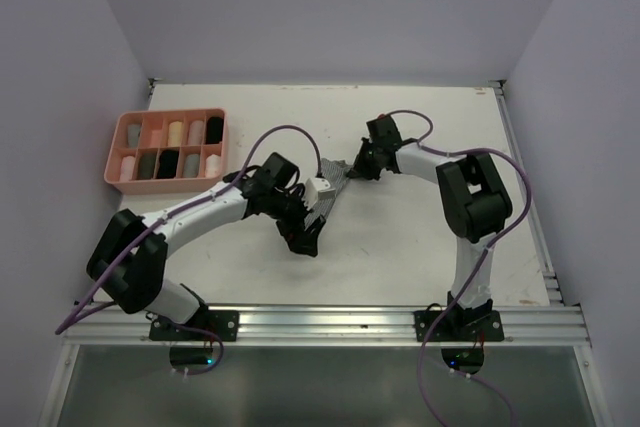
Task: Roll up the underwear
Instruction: Fold the underwear, then roll the underwear
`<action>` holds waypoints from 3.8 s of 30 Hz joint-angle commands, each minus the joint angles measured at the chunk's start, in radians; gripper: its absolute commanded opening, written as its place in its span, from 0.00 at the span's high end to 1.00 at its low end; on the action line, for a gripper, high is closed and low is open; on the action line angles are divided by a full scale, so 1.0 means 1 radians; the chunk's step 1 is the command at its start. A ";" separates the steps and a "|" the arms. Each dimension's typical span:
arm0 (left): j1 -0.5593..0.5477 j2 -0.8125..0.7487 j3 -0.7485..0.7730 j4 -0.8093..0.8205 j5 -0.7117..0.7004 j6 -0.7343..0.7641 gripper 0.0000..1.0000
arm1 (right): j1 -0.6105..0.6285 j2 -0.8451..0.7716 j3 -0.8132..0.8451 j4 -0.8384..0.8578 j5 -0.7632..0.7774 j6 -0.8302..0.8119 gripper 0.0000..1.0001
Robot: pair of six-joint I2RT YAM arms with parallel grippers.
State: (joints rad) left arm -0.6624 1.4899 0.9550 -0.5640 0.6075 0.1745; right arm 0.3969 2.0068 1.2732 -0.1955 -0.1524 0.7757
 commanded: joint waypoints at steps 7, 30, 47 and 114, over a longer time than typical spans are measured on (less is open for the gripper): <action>-0.025 -0.130 0.116 0.122 -0.208 -0.014 0.00 | -0.013 0.064 0.135 -0.031 -0.019 -0.098 1.00; 0.297 0.228 0.363 0.395 0.034 -0.312 0.87 | 0.003 -0.345 -0.096 0.108 -0.360 0.097 0.95; 0.231 0.592 0.498 0.547 0.090 -0.500 0.92 | 0.142 -0.094 -0.092 0.114 -0.438 0.120 0.88; 0.305 0.589 0.636 0.676 0.373 -0.510 0.46 | 0.132 -0.172 -0.367 0.535 -0.559 0.168 0.69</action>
State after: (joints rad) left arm -0.3721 2.2162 1.5162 0.0692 0.9478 -0.3550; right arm 0.5236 1.9335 0.8497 0.3992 -0.7265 0.9798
